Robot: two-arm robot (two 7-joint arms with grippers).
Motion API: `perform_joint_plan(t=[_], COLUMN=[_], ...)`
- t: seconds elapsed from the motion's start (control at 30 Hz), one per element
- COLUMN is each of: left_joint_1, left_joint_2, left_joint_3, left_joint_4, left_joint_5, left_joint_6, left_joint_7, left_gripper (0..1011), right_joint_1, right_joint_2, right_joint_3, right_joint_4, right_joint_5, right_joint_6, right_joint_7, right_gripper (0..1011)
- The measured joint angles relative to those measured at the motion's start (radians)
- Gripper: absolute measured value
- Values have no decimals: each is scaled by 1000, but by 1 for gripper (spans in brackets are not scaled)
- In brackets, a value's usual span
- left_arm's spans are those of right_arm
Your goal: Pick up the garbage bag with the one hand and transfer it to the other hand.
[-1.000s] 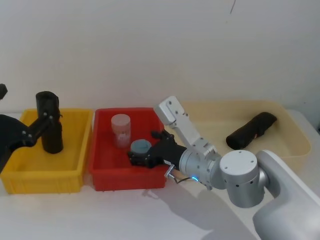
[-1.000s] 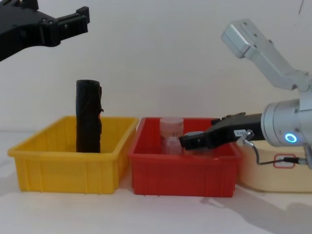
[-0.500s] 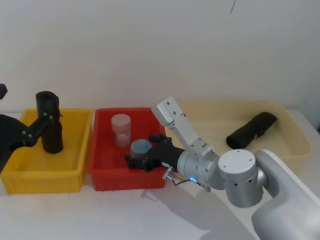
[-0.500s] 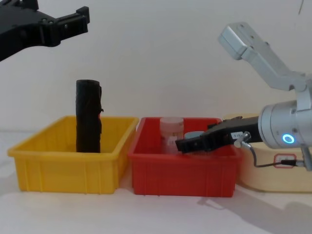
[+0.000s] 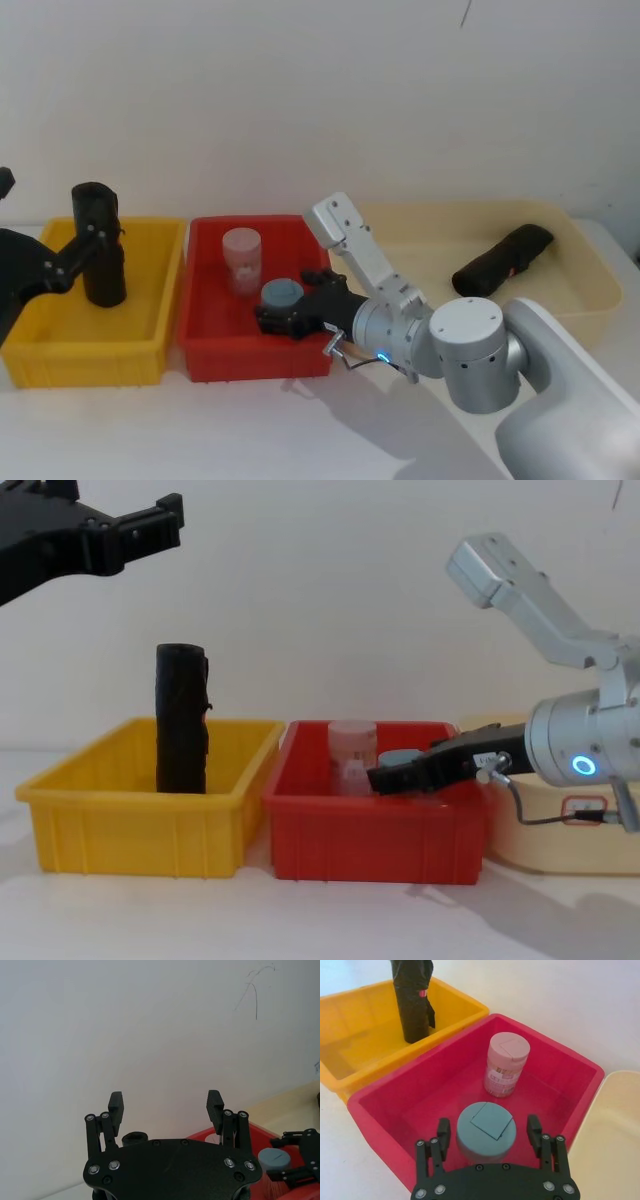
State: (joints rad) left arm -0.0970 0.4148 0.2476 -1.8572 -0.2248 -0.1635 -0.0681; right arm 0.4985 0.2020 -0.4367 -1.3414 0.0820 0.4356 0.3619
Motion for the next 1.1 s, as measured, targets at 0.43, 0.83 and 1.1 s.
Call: perform_joint_plan(t=[0.43,0.83,1.1], left_joint_1=[0,0,0], left_joint_2=[0,0,0], left_joint_3=[0,0,0], left_joint_4=[0,0,0], left_joint_5=[0,0,0], left_joint_6=[0,0,0], left_joint_7=[0,0,0], left_gripper=[1002,1001,1002], right_joint_1=[3,-1,3], right_joint_2=[-9,-26,-39], right_joint_3=[4,47,106], right_joint_4=[8,-25,-81], right_joint_5=[-9,26,68], right_joint_6=[9,7,-6], right_joint_7=[-4,-8,-33], right_gripper=[683,683,683])
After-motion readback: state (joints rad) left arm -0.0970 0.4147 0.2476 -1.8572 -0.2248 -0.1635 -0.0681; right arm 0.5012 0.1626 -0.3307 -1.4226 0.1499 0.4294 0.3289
